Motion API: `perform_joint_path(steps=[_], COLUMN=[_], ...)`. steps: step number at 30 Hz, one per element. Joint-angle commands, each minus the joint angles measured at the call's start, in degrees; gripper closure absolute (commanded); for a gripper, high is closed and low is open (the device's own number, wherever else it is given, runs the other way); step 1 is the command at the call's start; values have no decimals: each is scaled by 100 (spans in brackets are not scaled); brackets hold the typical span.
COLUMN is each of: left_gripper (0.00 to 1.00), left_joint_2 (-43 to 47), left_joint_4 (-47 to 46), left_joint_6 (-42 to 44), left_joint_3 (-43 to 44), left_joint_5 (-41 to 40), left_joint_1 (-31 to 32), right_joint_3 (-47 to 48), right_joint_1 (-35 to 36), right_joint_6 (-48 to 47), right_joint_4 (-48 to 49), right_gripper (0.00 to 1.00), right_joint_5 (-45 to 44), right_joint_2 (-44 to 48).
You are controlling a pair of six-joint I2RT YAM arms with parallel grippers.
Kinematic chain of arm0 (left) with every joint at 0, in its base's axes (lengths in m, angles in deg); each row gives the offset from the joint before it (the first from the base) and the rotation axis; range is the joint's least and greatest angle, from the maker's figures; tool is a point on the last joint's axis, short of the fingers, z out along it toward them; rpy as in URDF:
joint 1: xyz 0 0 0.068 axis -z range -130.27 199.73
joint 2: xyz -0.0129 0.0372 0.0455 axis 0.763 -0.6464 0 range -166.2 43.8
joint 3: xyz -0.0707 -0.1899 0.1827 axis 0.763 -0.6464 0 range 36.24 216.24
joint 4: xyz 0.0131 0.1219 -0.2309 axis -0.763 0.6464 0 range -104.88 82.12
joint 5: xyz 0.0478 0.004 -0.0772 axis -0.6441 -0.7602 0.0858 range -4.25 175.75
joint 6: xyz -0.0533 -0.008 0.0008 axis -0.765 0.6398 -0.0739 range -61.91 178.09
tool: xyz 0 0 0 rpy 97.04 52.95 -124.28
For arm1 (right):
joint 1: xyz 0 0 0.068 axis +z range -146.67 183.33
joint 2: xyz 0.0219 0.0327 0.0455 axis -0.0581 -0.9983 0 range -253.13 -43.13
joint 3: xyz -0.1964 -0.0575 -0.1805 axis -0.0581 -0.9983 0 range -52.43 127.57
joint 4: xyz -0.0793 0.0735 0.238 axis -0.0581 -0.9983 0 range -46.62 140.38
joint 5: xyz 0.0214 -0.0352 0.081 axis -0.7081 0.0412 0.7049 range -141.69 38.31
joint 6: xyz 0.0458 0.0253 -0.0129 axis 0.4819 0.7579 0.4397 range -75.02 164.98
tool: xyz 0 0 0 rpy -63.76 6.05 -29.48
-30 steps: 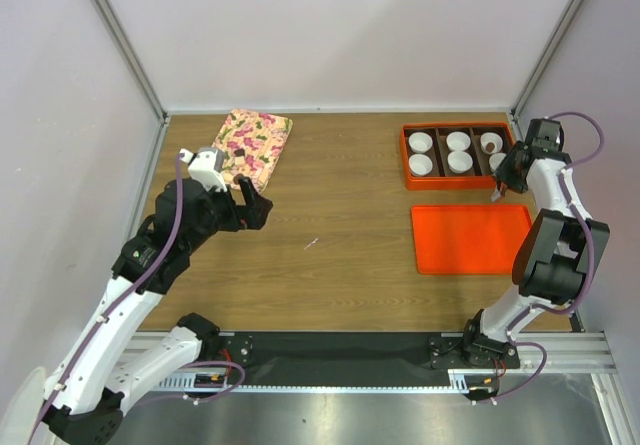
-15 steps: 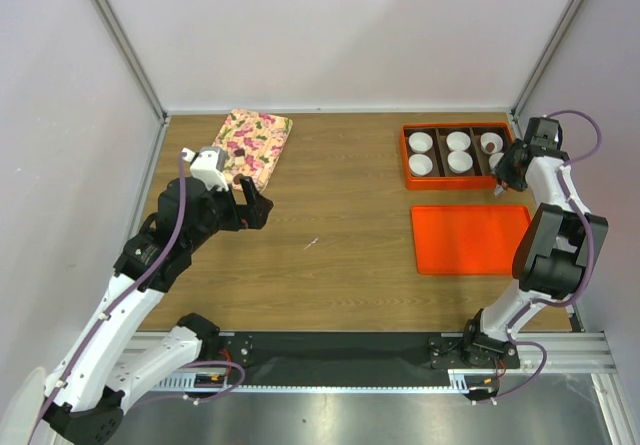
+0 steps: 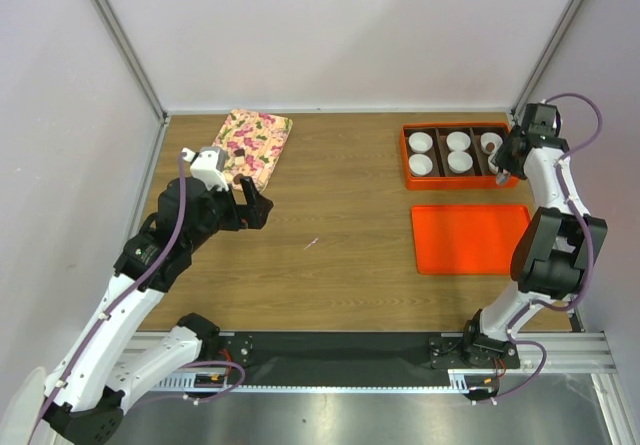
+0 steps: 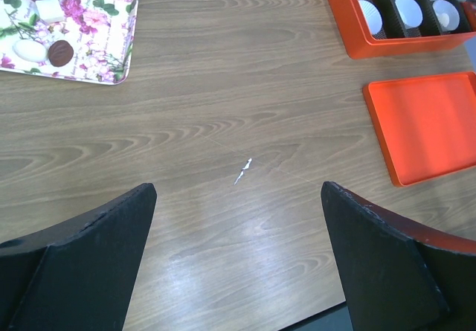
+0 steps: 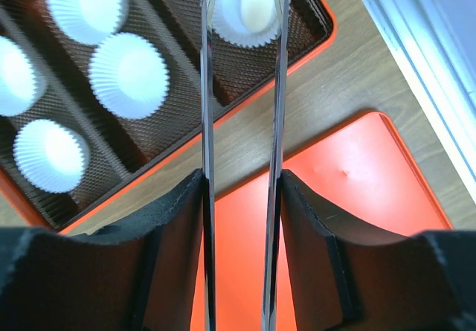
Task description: Pack the chocolate
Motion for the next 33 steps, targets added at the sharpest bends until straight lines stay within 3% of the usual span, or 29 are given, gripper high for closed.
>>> perform_joint_path(steps=[1, 3, 9, 14, 18, 24, 33], left_gripper=[0, 0, 0, 0, 0, 0, 0], left_joint_2=[30, -49, -331, -85, 126, 311, 408], left_joint_4=[-244, -228, -43, 203, 431, 563, 529], left_joint_6=[163, 224, 268, 365, 321, 312, 313], left_joint_3=[149, 131, 359, 736, 1026, 1177, 1212], left_joint_5=[-130, -332, -394, -500, -544, -675, -790], left_joint_1=[-39, -39, -118, -127, -127, -127, -118], right_joint_3=[505, 567, 752, 848, 1269, 2315, 2904], right_joint_1=[245, 456, 2634, 4364, 5252, 6063, 6653], right_joint_6=[-72, 16, -124, -125, -273, -423, -459], right_joint_4=[-238, -230, 138, 921, 1448, 1326, 1564], right_gripper=[52, 52, 52, 52, 53, 52, 51], right_joint_5=[-218, -112, -568, -603, -604, -613, -279], right_joint_2=[537, 713, 688, 214, -392, -1535, -2449])
